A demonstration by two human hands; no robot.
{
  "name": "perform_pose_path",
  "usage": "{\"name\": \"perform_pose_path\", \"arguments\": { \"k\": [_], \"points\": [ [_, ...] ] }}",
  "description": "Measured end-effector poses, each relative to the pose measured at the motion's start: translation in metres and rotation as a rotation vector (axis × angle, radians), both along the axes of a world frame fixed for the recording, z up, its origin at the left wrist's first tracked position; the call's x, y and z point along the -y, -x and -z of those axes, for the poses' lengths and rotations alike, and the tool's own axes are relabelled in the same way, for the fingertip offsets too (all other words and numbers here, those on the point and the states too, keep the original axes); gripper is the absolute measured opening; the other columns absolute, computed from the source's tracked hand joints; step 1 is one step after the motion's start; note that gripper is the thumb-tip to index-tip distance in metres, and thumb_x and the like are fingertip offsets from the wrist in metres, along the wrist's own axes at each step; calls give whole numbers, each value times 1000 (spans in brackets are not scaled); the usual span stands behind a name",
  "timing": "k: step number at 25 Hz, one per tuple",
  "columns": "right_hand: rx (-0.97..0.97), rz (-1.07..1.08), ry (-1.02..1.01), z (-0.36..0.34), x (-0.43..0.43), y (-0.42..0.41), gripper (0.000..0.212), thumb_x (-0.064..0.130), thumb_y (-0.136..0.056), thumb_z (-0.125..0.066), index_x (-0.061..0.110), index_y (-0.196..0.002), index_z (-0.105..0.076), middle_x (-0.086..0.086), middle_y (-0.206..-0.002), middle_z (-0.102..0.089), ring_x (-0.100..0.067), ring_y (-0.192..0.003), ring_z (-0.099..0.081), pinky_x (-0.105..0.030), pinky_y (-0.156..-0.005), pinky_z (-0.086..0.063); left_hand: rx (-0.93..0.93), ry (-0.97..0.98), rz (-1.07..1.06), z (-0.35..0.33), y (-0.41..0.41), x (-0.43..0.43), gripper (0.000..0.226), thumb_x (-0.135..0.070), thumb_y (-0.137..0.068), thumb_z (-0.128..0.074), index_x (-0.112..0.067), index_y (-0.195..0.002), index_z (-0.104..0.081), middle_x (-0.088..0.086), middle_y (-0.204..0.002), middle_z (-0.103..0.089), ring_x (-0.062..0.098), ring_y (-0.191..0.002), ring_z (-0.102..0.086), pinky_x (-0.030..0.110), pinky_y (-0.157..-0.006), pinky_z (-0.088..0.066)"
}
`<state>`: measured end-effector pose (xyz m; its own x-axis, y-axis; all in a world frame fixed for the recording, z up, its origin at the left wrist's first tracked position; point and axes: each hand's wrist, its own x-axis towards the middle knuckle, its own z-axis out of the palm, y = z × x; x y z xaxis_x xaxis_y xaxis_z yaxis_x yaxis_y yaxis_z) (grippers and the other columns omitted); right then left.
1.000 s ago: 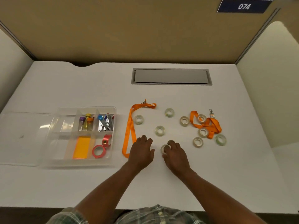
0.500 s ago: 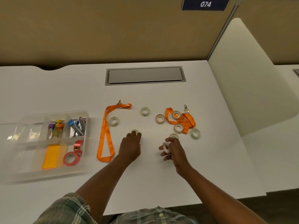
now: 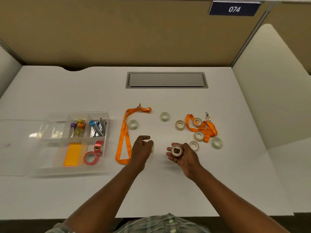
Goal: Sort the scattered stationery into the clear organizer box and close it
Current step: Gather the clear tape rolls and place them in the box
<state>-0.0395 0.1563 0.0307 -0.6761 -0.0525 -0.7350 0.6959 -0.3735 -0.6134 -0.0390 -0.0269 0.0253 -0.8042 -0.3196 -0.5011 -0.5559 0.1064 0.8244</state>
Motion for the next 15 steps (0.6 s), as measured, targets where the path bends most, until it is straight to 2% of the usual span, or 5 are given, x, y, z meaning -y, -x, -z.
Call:
{"name": "perform_pose_path", "arguments": {
  "k": [2, 4, 10, 12, 15],
  "points": [
    [-16, -70, -7, -5, 29, 5, 30, 18, -95, -49, 0, -113, -65, -24, -106, -73, -40, -99, -71, -46, -94, -56, 27, -269, -211, -12, 3, 19, 21, -23, -93, -55, -18, -108, -69, 6, -109, -66, 23, -100, -62, 35, -76, -55],
    [-53, -196, -30, -12, 67, 10, 27, 18, -93, -54, 4, -113, -65, -19, -101, -76, -35, -97, -73, -43, -94, -57, -16, -406, -359, -23, 0, 48, 22, -21, -92, -53, -14, -101, -72, 13, -110, -66, 30, -102, -64, 39, -75, -57],
    [-90, -373, 5, -32, 208, 20, 21, 13, -93, -57, 7, -110, -68, -20, -102, -74, -33, -93, -74, -38, -85, -61, -144, -478, -610, -43, -15, 156, 20, -16, -95, -52, -12, -105, -70, 15, -100, -72, 27, -87, -70, 37, -65, -59],
    [-82, -410, 31, -37, 255, 23, 20, 13, -93, -57, 7, -110, -67, -18, -100, -74, -32, -95, -73, -40, -89, -60, -188, -488, -680, -46, -21, 198, 21, -10, -94, -51, -16, -102, -70, 13, -95, -72, 25, -77, -71, 35, -61, -58],
    [-46, -447, 60, -42, 316, 29, 19, 18, -95, -56, 8, -109, -63, -20, -105, -72, -31, -96, -70, -41, -92, -57, -226, -368, -725, -46, -27, 253, 27, -3, -91, -49, -20, -99, -68, 14, -98, -69, 25, -82, -67, 37, -64, -59]
  ]
}}
